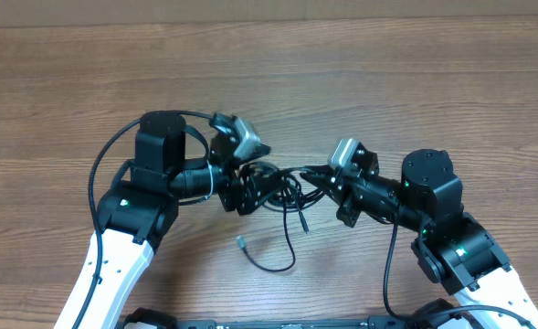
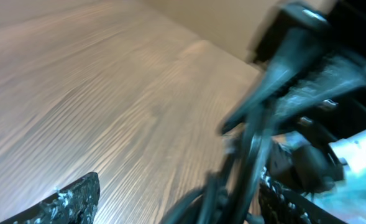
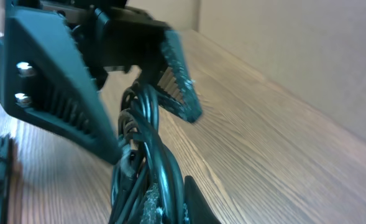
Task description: Untangle cables
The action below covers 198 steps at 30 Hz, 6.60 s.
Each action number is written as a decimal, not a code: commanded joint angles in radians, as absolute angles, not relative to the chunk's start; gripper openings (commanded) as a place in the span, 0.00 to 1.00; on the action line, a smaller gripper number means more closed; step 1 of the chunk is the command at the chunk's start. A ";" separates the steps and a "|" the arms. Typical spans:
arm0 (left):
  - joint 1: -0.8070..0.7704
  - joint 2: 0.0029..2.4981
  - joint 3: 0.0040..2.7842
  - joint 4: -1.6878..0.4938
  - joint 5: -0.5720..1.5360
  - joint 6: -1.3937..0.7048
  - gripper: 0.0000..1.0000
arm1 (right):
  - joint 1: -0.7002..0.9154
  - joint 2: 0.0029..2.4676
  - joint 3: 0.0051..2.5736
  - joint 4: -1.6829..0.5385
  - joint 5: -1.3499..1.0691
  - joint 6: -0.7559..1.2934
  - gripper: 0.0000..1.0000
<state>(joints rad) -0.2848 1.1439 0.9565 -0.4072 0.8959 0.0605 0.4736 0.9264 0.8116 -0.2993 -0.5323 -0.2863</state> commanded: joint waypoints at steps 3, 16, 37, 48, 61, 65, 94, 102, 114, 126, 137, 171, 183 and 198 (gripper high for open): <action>-0.268 1.136 0.977 -0.416 0.672 -0.157 0.82 | 0.476 0.913 0.832 -0.261 -0.463 -0.171 0.04; -0.268 1.103 0.977 -0.506 0.425 -0.207 0.82 | 0.476 0.913 0.832 -0.225 -0.467 -0.097 0.04; -0.268 1.082 0.977 -0.524 0.286 -0.194 0.84 | 0.476 0.862 0.832 -0.188 -0.788 -0.097 0.04; -0.268 1.082 0.977 -0.524 0.285 -0.218 0.85 | 0.476 0.861 0.832 -0.150 -0.916 -0.097 0.04; -0.268 1.086 0.977 -0.543 0.016 -0.341 0.95 | 0.476 0.861 0.832 -0.116 -0.975 -0.097 0.04; -0.268 1.086 0.977 -0.547 0.014 -0.345 0.96 | 0.476 0.861 0.832 -0.116 -0.975 -0.097 0.04; -0.268 1.140 0.977 -0.801 -0.162 -0.671 1.00 | 0.476 0.861 0.832 -0.057 -0.886 -0.092 0.04; -0.268 1.024 0.978 -0.677 0.035 -0.464 0.97 | 0.476 0.861 0.832 -0.061 -0.821 -0.078 0.04; -0.269 0.868 0.978 -0.658 0.159 -0.233 0.93 | 0.476 0.861 0.832 -0.061 -0.820 -0.078 0.04; -0.269 0.919 0.977 -0.796 0.627 0.368 0.91 | 0.476 0.861 0.832 -0.048 -0.809 -0.078 0.04; -0.269 0.924 0.977 -0.815 0.799 0.529 1.00 | 0.476 0.861 0.832 -0.023 -0.785 -0.074 0.04; -0.269 1.012 0.977 -0.837 0.869 0.577 1.00 | 0.476 0.898 0.832 -0.035 -0.535 0.136 0.27; -0.268 1.050 0.977 -0.777 0.420 0.167 1.00 | 0.476 1.003 0.832 -0.515 -0.408 0.501 1.00; -0.269 1.106 0.977 -0.717 0.314 0.044 1.00 | 0.477 1.327 0.817 -0.830 -0.556 0.692 1.00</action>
<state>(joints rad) -0.2729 1.1011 0.9565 -0.7212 0.3309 0.0704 0.4736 1.2892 0.8188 -0.8127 -0.5426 0.5961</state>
